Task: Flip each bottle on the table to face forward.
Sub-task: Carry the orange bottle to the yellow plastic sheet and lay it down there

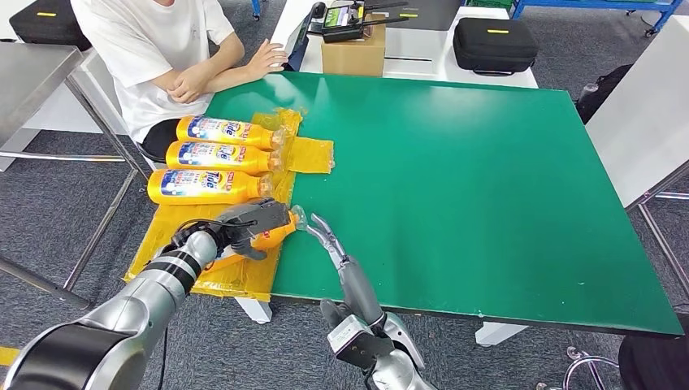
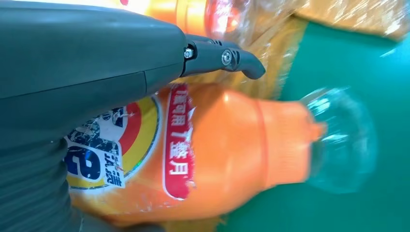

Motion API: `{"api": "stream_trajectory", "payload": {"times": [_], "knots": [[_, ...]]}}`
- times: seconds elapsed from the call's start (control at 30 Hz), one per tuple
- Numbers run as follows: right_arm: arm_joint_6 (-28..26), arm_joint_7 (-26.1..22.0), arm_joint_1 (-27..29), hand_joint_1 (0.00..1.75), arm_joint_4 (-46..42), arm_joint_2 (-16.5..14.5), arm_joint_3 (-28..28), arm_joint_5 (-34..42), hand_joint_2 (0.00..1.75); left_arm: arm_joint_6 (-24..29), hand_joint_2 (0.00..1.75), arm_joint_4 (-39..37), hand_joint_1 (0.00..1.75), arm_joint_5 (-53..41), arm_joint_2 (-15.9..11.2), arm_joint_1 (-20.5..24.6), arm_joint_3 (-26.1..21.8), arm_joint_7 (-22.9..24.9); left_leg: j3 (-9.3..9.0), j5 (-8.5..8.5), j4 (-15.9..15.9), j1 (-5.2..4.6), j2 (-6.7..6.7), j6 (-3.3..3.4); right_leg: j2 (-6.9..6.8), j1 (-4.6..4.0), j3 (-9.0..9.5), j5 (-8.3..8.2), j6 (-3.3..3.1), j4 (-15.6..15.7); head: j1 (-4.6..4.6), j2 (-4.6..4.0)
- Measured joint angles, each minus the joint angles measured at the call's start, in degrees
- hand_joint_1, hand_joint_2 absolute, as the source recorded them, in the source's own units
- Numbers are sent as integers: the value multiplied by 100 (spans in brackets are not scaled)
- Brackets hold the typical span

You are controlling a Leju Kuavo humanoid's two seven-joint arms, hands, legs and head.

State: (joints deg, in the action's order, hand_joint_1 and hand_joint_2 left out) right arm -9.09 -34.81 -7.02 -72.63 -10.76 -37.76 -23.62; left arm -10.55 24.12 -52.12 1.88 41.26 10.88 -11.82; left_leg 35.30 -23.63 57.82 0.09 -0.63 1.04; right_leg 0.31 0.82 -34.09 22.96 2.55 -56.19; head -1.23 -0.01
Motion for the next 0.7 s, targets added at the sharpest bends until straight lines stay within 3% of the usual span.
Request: {"api": "stream_trajectory", "payload": {"times": [0.1, 0.2, 0.37, 0.53, 0.7], "knots": [[-103, -64, 13, 0, 0, 11, -1, -11, 0, -374, 175, 425, 0, 1268, -1, -265, -111, -544, 3, -1, 0, 0, 2, 0, 1, 0, -4, 0, 0, -1, 0, 1], [-193, -98, 28, 0, 0, 28, -1, -36, 0, -664, 175, 985, 0, 2416, 18, -601, -195, -735, 8, -2, 0, -1, 8, 0, 2, 1, -10, 0, 0, 0, 1, 1], [-220, -102, 34, 0, 0, 43, -1, -71, 0, -752, 175, 1370, 0, 2952, 26, -802, -198, -724, 12, -4, 0, -1, 10, 0, 3, 1, -15, 0, 0, 0, 1, 1], [-273, -104, 67, 0, 0, 135, -1, -138, 0, -818, 175, 3434, 0, 4255, 11, -1772, -162, -561, 32, -9, 0, 1, 5, -5, 2, -1, -38, 4, 0, 2, 0, 1], [-273, -104, 85, 0, 0, 151, 1, -186, 0, -756, 175, 4082, 0, 4680, -41, -2017, -99, -692, 34, -9, 0, 1, 6, -5, 3, -1, -40, 4, 0, 0, 1, 0]]}}
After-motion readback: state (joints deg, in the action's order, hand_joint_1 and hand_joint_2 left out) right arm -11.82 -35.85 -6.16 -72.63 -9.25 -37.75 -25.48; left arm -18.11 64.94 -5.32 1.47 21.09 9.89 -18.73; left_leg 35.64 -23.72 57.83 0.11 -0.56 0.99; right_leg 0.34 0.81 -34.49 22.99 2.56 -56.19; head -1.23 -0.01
